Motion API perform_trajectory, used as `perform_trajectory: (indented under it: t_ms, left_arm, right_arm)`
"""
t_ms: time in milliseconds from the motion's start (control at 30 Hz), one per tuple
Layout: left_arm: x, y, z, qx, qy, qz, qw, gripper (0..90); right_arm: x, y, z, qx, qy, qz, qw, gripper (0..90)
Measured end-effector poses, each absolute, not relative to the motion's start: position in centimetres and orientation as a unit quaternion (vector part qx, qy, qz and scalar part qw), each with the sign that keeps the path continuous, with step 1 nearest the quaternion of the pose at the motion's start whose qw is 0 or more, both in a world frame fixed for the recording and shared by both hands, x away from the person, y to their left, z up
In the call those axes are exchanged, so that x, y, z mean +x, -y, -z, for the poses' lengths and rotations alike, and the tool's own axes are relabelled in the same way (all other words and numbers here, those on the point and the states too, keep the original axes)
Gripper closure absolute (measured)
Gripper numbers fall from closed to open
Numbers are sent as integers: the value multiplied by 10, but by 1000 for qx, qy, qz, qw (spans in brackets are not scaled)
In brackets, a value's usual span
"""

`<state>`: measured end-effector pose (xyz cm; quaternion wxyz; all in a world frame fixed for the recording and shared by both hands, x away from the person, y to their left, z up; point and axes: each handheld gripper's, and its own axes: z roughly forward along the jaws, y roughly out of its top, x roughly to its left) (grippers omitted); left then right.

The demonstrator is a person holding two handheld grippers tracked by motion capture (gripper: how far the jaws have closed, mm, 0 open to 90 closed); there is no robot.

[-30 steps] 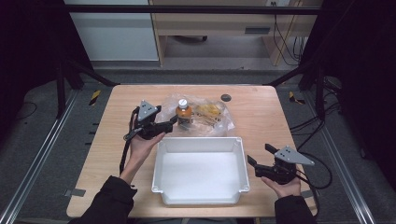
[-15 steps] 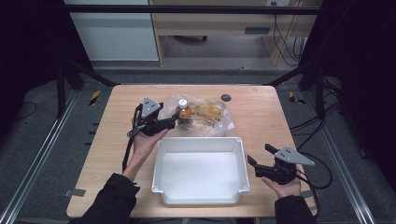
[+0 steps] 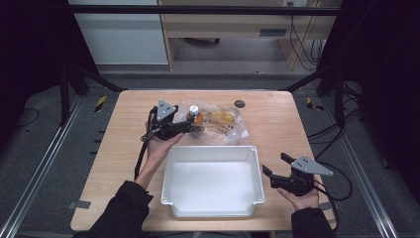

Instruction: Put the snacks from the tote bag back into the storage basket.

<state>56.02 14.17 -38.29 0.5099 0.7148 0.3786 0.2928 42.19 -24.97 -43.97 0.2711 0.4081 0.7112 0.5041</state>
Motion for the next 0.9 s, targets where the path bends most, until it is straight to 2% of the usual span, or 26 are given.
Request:
perform_trajectory:
  t_ms: [367, 900]
  left_arm:
    - [571, -131, 389, 718, -378, -291, 508, 323]
    - [587, -128, 400, 719, -382, -286, 505, 439]
  right_arm:
    - [422, 250, 440, 408, -711, -505, 271, 183]
    - [423, 250, 441, 408, -713, -502, 269, 187]
